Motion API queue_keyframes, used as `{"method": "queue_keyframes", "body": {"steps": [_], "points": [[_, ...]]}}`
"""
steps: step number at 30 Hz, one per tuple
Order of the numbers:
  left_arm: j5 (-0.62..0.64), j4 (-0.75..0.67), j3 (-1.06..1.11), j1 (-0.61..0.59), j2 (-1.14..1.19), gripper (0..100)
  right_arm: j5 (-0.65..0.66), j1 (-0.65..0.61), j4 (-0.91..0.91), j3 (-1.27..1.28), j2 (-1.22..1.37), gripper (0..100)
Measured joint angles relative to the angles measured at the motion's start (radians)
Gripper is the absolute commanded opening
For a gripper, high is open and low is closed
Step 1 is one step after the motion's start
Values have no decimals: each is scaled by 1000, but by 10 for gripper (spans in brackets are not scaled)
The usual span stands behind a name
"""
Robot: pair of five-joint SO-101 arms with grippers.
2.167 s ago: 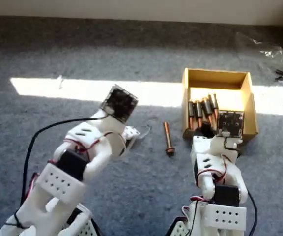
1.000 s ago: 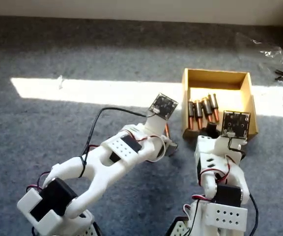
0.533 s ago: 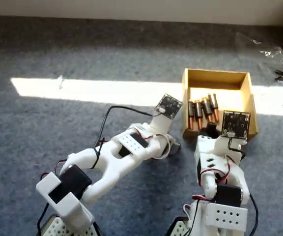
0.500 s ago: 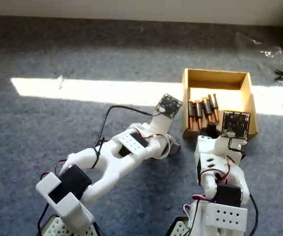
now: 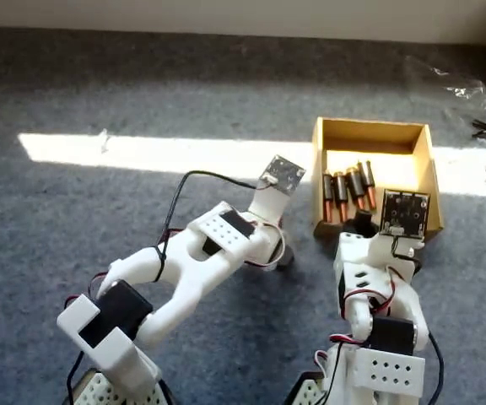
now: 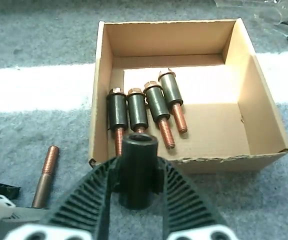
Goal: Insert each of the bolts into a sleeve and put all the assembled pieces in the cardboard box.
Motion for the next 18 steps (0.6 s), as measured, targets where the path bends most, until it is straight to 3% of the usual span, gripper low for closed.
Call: {"method": "queue_keyframes", "body": {"steps": [9,18], "points": [[-170,54,-11,-31,-2,135,0,0,0,0,0,5],[-356,124,-31,-40,-3,126,0,0,0,0,0,5]]}}
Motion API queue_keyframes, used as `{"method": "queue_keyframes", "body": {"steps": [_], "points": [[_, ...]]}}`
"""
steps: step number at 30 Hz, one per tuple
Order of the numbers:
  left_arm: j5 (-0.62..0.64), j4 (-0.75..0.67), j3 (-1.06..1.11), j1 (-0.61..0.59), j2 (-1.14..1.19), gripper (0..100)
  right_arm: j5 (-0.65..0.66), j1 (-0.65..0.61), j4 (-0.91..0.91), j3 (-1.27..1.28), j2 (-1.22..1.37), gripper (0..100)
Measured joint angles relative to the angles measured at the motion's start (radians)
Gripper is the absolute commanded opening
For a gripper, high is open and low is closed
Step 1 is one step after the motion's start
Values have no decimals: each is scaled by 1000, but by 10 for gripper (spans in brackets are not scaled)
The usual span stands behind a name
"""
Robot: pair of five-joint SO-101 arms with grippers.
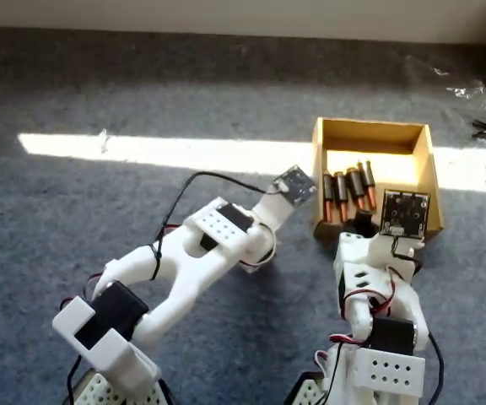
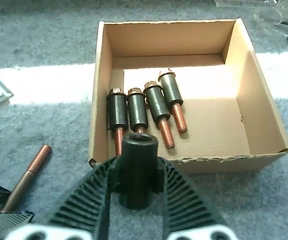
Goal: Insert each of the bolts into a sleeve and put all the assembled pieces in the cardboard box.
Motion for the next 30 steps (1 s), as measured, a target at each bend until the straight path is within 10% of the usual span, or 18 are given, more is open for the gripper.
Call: {"method": "queue_keyframes", "body": {"steps": [15,30], "points": [[-500,311,-100,-229,5,126,0,0,0,0,0,5],[-396,493,-327,-276,14,126,0,0,0,0,0,5]]}}
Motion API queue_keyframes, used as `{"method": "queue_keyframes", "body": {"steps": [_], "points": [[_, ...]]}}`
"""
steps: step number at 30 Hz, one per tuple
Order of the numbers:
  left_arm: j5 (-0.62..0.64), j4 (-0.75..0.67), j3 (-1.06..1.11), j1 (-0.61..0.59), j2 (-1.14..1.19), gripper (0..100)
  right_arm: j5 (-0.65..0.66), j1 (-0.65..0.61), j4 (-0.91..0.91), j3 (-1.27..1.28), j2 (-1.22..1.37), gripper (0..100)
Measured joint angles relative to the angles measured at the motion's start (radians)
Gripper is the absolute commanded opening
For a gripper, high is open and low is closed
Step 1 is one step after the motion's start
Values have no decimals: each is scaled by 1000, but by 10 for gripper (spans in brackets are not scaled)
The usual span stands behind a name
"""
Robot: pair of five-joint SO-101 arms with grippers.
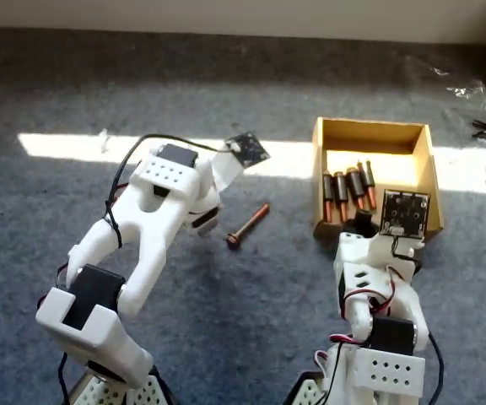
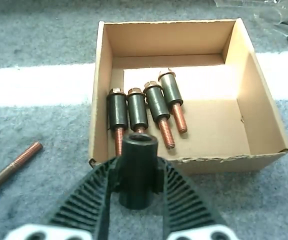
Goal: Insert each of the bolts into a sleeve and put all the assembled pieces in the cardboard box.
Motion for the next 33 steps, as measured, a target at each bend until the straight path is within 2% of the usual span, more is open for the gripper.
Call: {"method": "queue_keyframes", "body": {"steps": [6,10,22,33], "points": [[149,74,-115,138,0,130,0,0,0,0,0,5],[181,75,-121,212,8,130,0,0,0,0,0,5],[187,-121,-100,215,170,130,14,0,0,14,0,5],[190,-143,-101,206,232,111,18,0,0,14,0,5]]}}
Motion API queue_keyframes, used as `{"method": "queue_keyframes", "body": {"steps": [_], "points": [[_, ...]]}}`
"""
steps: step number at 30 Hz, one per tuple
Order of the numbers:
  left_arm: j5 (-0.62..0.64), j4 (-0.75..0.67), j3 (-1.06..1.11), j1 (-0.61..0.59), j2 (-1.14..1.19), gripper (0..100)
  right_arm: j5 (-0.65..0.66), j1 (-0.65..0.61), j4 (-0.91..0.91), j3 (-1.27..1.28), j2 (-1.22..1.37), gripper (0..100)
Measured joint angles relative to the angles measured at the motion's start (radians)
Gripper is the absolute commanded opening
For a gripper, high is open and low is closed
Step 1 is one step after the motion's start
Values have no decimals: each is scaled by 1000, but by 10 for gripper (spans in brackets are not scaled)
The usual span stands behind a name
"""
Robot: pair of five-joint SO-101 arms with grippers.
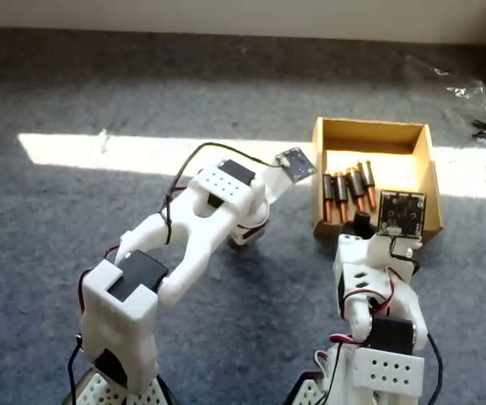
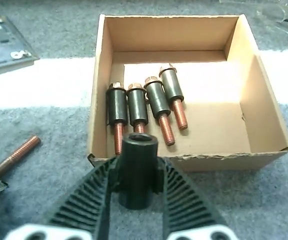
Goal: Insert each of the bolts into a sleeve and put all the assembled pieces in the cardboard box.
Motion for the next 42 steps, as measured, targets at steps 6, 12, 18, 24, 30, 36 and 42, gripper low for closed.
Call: {"method": "queue_keyframes", "body": {"steps": [6,12,18,24,30,36,42], "points": [[0,0,5,-21,2,13,0,0,0,0,0,5],[-5,-12,37,-25,-2,5,0,0,0,0,0,5],[-121,3,44,-63,-2,5,0,0,0,0,0,5],[-411,141,43,-121,-2,5,0,0,0,0,0,5],[-738,324,9,-203,2,5,0,0,0,0,0,5],[-1008,503,-115,-308,2,5,0,0,-35,48,-3,5],[-1056,563,-204,-377,2,5,3,0,-57,64,-3,5]]}}
